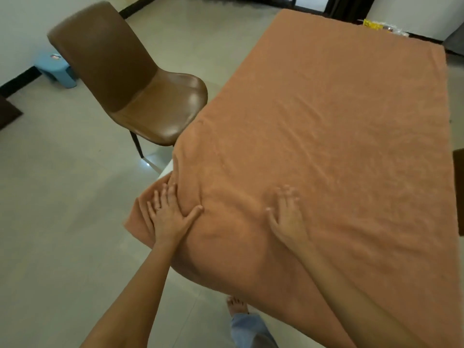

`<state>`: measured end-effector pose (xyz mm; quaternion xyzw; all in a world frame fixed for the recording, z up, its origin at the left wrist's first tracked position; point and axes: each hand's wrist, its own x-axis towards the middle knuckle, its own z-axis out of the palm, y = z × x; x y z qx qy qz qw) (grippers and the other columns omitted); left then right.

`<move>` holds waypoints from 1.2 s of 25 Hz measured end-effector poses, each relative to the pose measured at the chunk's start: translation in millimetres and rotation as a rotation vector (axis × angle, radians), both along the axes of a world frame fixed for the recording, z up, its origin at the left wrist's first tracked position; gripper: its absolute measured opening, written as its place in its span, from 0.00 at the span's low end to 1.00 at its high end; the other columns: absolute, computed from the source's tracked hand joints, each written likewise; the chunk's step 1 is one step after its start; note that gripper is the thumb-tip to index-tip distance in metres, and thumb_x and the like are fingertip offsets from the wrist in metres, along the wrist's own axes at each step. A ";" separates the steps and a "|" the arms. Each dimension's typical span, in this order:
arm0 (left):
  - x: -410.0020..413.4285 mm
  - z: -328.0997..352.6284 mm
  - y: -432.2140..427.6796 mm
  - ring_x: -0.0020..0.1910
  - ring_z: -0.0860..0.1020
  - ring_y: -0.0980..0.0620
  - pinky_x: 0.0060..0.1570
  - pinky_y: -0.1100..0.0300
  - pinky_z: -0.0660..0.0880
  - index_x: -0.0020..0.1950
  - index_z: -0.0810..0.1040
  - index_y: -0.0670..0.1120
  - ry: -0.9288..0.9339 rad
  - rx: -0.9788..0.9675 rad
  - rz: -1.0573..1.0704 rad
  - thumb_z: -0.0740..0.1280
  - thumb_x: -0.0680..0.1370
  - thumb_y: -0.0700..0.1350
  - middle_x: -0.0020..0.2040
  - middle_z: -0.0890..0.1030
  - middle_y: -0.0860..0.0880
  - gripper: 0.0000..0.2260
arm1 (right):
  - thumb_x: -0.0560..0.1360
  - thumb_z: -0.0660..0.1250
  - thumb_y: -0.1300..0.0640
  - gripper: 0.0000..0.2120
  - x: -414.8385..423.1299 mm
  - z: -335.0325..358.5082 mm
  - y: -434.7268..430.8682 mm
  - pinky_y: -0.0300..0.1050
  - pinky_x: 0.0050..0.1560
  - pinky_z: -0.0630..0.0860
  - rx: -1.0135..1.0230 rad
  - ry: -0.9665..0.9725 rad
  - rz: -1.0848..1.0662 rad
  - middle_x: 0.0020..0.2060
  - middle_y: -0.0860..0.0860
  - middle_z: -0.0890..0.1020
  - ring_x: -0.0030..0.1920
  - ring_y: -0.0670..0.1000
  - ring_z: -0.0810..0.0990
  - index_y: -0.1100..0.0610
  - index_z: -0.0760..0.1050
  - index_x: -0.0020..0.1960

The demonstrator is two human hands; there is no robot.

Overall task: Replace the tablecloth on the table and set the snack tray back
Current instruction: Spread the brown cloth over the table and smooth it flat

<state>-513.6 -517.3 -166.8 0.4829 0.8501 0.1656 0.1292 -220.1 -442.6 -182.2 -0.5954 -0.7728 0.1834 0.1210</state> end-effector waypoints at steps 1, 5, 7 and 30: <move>-7.5 -4.0 4.7 0.77 0.46 0.43 0.72 0.46 0.38 0.78 0.47 0.50 -0.024 -0.077 -0.026 0.55 0.66 0.76 0.79 0.50 0.46 0.49 | 0.75 0.47 0.36 0.36 -34.4 -2.8 3.2 0.61 0.75 0.41 -0.046 -0.060 0.080 0.77 0.59 0.51 0.77 0.61 0.47 0.54 0.55 0.77; -32.4 -13.0 13.0 0.77 0.40 0.46 0.73 0.47 0.34 0.79 0.46 0.50 0.012 -0.148 -0.036 0.44 0.68 0.77 0.79 0.43 0.51 0.46 | 0.73 0.48 0.29 0.35 -94.9 -11.5 18.9 0.68 0.70 0.33 0.026 -0.283 0.139 0.78 0.52 0.46 0.76 0.62 0.41 0.39 0.49 0.77; -49.6 -13.5 11.2 0.77 0.43 0.47 0.73 0.47 0.35 0.79 0.46 0.54 -0.024 -0.144 0.060 0.42 0.72 0.74 0.79 0.45 0.52 0.41 | 0.72 0.49 0.28 0.35 -95.5 -14.0 33.6 0.69 0.71 0.38 0.034 -0.307 0.143 0.78 0.52 0.49 0.77 0.61 0.43 0.38 0.50 0.76; -261.8 -17.2 -20.3 0.37 0.78 0.41 0.36 0.51 0.71 0.54 0.73 0.41 0.268 -0.173 -0.120 0.65 0.74 0.61 0.48 0.76 0.43 0.24 | 0.68 0.50 0.38 0.38 -225.3 -10.3 37.7 0.69 0.72 0.47 0.011 -0.245 -0.183 0.71 0.67 0.62 0.74 0.66 0.54 0.62 0.68 0.69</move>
